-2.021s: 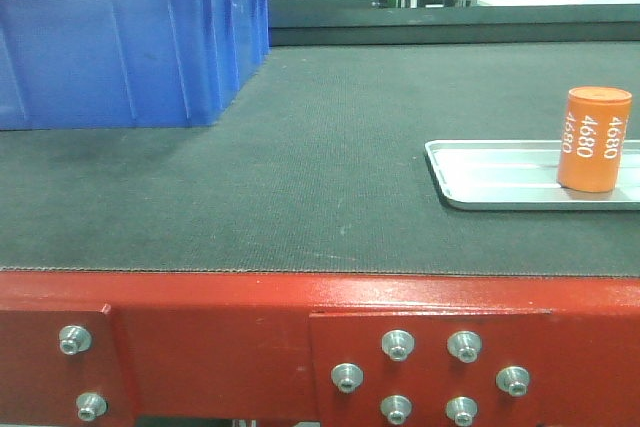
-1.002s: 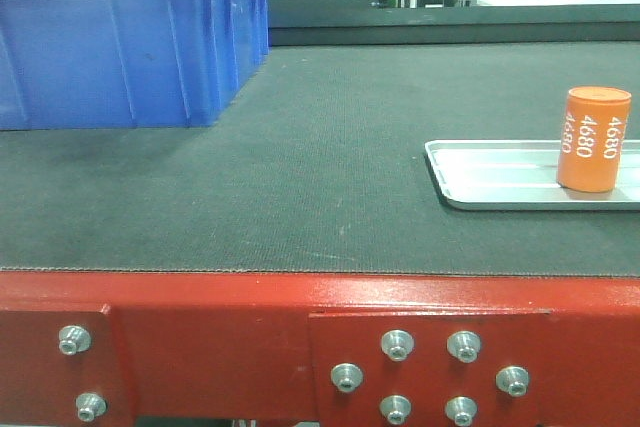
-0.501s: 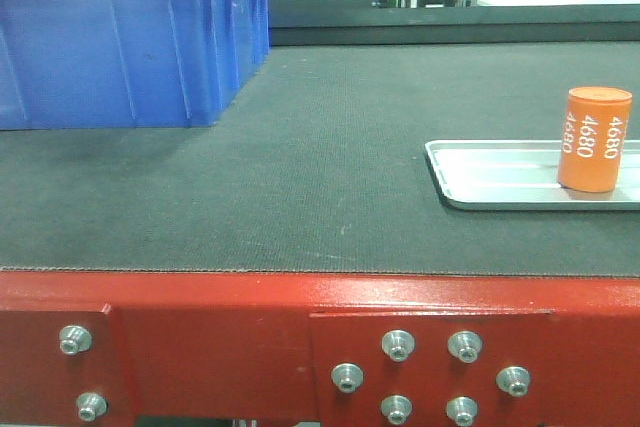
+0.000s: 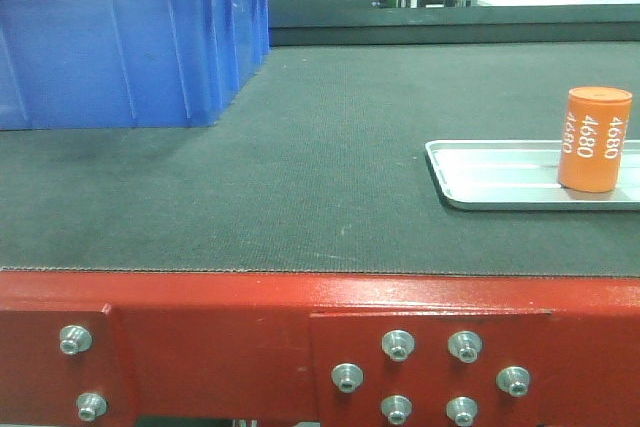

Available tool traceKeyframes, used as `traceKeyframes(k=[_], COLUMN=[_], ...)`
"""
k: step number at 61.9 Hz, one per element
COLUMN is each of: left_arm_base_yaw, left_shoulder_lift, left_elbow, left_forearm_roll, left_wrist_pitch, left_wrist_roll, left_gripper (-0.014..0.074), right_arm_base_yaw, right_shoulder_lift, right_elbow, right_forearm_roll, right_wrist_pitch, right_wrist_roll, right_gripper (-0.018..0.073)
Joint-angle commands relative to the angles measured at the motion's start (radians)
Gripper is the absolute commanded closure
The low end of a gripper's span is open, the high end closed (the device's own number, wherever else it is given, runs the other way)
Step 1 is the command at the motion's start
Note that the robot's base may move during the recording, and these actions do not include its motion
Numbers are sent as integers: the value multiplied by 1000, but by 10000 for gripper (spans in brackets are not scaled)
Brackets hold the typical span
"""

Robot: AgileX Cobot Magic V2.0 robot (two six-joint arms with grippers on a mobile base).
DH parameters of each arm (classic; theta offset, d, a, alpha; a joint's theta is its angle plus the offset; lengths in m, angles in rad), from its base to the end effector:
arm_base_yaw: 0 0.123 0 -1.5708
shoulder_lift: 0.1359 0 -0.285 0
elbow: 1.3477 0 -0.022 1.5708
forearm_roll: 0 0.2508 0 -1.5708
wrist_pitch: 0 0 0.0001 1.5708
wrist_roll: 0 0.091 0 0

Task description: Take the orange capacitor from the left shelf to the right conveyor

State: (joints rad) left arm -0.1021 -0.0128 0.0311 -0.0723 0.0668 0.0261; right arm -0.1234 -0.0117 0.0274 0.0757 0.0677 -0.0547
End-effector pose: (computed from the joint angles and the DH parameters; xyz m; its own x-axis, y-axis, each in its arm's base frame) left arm 0.0565 -0.0062 0.1973 -0.0027 -0.0460 -0.9989 0.1067 0.9932 -0.0460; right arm 0.0564 -0.0065 0.1984 0.0064 0.0202 -0.9998 0.1179 0.9928 0.0208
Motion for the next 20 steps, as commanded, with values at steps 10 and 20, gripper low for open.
traceKeyframes(k=[10, 20], left_arm_base_yaw=[1, 1], left_shoulder_lift=[-11, -11], left_elbow=[-3, -3], left_forearm_roll=[-2, -2], left_wrist_pitch=[-91, -91], left_wrist_roll=[-2, -2], left_gripper=[723, 723], right_arm_base_yaw=[-4, -4], right_shoulder_lift=[-13, -13], right_elbow=[-3, -3], right_forearm_roll=[-1, -1], right_wrist_pitch=[-94, -94], right_wrist_roll=[2, 2], right_gripper=[505, 505])
